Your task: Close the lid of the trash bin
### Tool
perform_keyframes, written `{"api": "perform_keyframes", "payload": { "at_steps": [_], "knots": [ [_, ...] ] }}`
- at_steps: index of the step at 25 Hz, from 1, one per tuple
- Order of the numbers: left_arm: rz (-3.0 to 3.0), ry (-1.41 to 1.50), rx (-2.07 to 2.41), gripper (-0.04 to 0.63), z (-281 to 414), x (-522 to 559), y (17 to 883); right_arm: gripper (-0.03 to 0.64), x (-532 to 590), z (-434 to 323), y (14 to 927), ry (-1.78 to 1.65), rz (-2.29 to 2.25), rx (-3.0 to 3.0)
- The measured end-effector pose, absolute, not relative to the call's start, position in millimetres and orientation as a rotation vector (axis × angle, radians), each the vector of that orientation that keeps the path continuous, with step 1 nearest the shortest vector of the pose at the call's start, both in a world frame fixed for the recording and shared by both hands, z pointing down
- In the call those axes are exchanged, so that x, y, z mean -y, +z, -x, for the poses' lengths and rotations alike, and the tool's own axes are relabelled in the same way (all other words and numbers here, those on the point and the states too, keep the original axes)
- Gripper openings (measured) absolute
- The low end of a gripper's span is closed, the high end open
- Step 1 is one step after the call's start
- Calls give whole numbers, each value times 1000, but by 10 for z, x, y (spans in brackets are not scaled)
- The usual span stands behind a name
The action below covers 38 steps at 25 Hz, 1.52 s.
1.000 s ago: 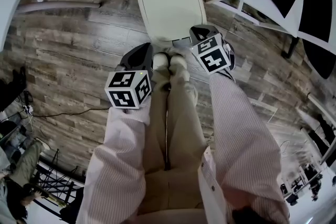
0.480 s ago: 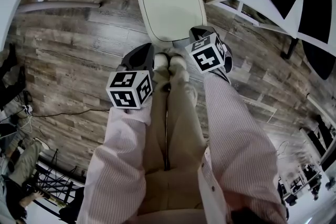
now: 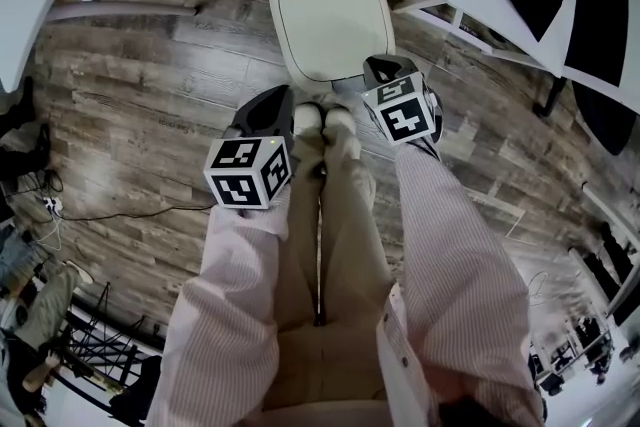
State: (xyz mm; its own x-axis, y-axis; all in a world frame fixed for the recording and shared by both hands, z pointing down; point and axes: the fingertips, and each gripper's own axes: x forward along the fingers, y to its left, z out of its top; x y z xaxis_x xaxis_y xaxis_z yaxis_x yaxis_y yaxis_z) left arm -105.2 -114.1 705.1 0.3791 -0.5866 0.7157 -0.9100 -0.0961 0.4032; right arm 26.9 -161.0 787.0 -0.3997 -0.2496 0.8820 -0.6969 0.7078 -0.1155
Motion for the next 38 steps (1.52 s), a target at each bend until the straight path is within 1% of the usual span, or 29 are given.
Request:
{"api": "perform_keyframes", "payload": {
  "at_steps": [5,12,24,38],
  "knots": [
    [-1808,427,1334,-6,1079,1192,6800,5,1592,-256,7583,630,-772,2026],
    [-1854,387,1373,-6,1107,1247,6308,5,1535,-202,6944,683,-819,2139],
    [-1971,287,1446,-6,1153,1312,5195,5,1614,-122,5632,655,-927,2356],
    [-2147,218,1501,-6,1184,1349,4103,5,1701,-42,4351,567,-1031,2576]
  ]
}}
